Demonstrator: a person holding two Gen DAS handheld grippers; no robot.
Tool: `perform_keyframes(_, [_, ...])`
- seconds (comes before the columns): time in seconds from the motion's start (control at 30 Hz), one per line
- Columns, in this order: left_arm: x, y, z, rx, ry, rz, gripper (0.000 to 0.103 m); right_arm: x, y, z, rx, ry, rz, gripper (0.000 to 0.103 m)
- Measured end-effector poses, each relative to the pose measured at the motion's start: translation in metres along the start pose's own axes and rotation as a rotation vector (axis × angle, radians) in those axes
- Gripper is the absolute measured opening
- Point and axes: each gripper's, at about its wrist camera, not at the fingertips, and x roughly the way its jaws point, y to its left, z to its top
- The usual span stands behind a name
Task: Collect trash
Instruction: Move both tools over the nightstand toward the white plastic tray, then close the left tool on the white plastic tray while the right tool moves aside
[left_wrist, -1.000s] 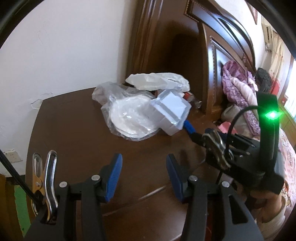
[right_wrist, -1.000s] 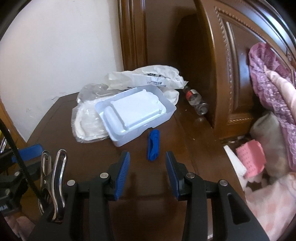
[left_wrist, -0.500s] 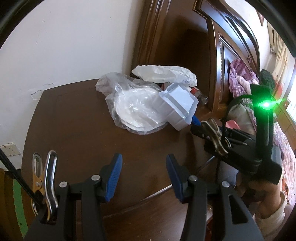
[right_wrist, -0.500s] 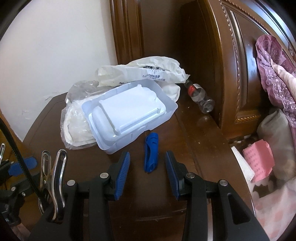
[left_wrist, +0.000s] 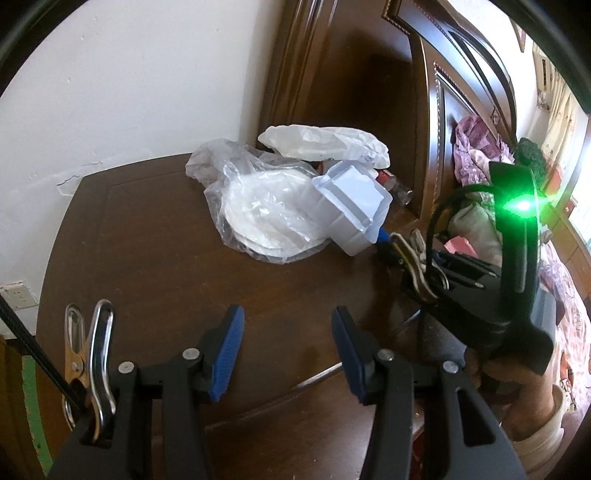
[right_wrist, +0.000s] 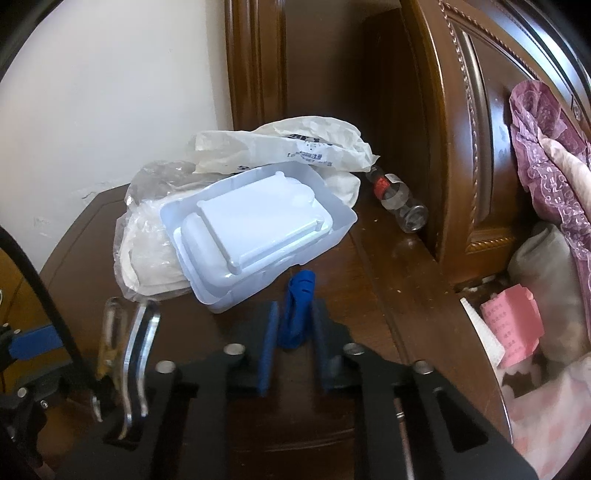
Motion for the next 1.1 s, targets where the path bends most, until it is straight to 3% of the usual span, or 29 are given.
perform_keyframes(0.13, [-0.002, 0.001, 0.001, 0.007, -0.007, -0.007, 0.052, -0.001, 0.0, -0.002, 0.015, -0.007, 0.0, 0.015])
perform_keyframes(0.3, [-0.003, 0.0, 0.001, 0.02, -0.01, -0.013, 0.052, -0.014, -0.01, -0.011, 0.138, -0.033, 0.053, 0.015])
perform_keyframes(0.53, [-0.003, -0.004, 0.0, 0.023, -0.001, -0.042, 0.052, -0.046, -0.01, -0.05, 0.266, -0.064, 0.111, 0.015])
perform_keyframes(0.77, [-0.003, -0.005, 0.009, -0.017, 0.02, -0.048, 0.052, -0.073, -0.005, -0.074, 0.279, -0.104, 0.133, 0.015])
perform_keyframes(0.9, [0.001, -0.014, 0.019, -0.012, 0.047, -0.033, 0.052, -0.092, -0.011, -0.075, 0.266, -0.175, 0.125, 0.015])
perform_keyframes(1.1, [0.006, -0.033, 0.04, -0.023, 0.005, 0.009, 0.052, -0.106, -0.025, -0.079, 0.276, -0.231, 0.147, 0.015])
